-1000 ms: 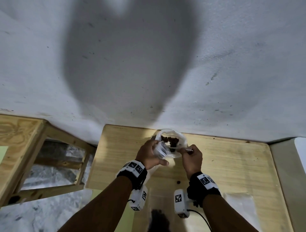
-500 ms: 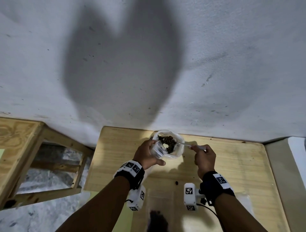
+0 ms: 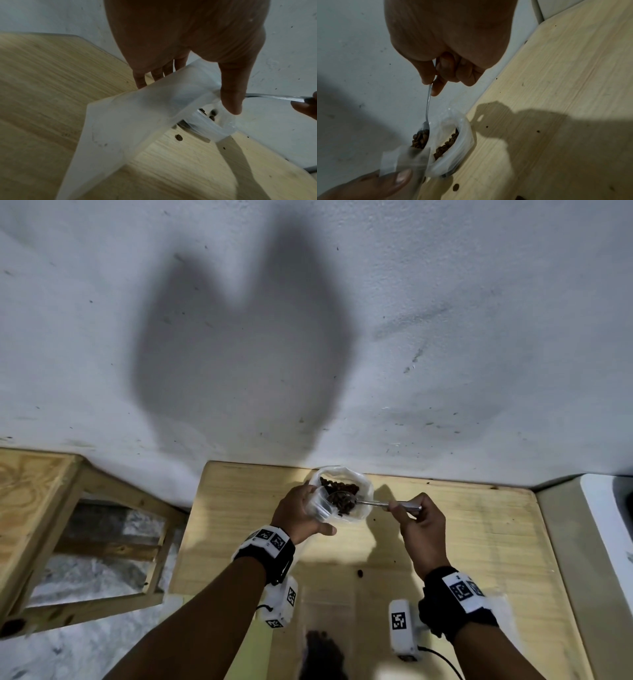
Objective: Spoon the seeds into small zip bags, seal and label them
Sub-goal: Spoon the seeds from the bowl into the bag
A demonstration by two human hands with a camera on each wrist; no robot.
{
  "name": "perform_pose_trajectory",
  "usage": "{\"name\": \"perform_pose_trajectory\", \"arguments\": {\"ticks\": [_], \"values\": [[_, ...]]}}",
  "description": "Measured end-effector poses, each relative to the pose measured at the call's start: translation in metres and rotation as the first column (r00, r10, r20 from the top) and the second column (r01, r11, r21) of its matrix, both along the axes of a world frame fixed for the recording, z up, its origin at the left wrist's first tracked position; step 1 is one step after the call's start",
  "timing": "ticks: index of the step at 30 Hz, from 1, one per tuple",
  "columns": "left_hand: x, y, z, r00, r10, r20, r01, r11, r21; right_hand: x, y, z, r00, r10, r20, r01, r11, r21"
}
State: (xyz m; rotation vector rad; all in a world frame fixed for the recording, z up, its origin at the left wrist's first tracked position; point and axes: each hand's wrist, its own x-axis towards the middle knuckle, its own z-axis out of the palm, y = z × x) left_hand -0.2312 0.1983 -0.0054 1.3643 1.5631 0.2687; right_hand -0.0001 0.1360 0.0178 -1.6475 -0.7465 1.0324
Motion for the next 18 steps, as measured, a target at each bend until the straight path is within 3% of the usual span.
{"name": "perform_pose_trajectory", "arguments": {"ticks": [13, 16, 18], "values": [[0.000, 0.001, -0.001, 0.999, 0.041, 0.031, -0.040, 0.999, -0.016, -0.017, -0.006, 0.007, 0.966, 0.161, 0.204, -0.183, 0.979, 0.093], [0.000, 0.001, -0.001, 0.998, 0.043, 0.043, -0.043, 0.999, -0.017, -0.017, -0.001, 0.010, 0.977, 0.100, 0.186, -0.120, 0.988, 0.099], [0.000, 0.001, 0.000, 0.998, 0.044, 0.048, -0.043, 0.999, -0.020, -0.013, 0.004, 0.008, 0.987, -0.018, 0.163, 0.002, 0.995, 0.098]]}}
